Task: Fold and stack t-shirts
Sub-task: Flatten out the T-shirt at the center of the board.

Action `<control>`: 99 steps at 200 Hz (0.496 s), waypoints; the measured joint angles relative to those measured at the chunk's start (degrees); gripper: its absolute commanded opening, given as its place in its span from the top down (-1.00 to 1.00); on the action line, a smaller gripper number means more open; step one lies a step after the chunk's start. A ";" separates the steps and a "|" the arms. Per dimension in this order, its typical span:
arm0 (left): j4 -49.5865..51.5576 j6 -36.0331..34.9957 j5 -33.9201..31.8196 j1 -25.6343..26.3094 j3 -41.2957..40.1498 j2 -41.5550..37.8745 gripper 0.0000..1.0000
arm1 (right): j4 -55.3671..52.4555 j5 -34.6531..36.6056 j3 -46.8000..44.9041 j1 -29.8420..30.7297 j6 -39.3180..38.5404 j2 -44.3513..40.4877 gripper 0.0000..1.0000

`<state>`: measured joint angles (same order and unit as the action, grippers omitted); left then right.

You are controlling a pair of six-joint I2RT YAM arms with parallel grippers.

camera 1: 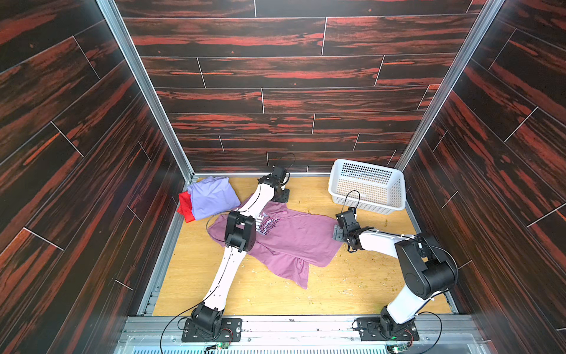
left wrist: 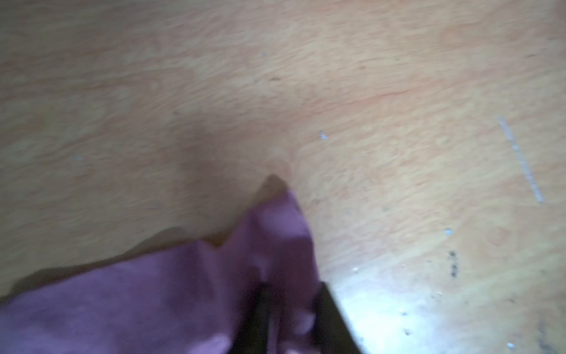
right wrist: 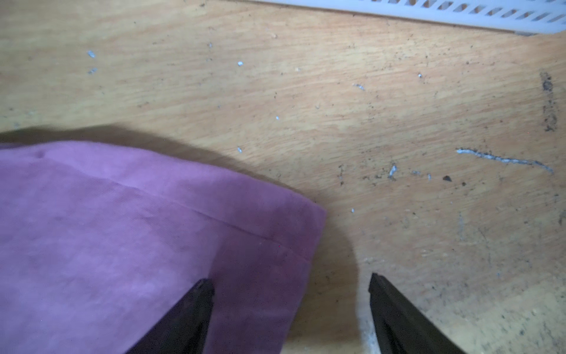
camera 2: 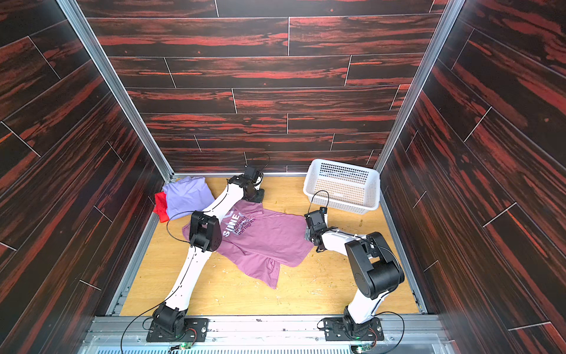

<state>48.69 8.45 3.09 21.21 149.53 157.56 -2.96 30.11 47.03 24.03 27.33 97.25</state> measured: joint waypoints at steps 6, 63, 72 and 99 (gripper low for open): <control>0.31 -0.15 -0.35 -0.04 0.07 0.00 1.00 | 0.02 -0.02 -0.02 0.00 -0.02 -0.07 -0.58; 0.63 -1.77 -4.59 0.17 -2.84 -1.77 1.00 | 0.74 -0.13 -1.14 -0.22 -0.55 -0.09 0.31; 0.74 -2.03 -5.20 0.17 -3.52 -2.23 1.00 | 0.87 -0.13 -1.25 -0.33 -0.79 -0.09 0.38; 1.25 -2.27 -6.62 0.15 -4.92 -3.21 1.00 | 1.46 -0.15 -1.33 -0.68 -1.27 -0.07 0.64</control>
<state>49.93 6.17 -3.53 21.37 144.62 154.34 -1.50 29.95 45.69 23.35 26.06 97.19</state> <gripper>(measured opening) 0.057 0.219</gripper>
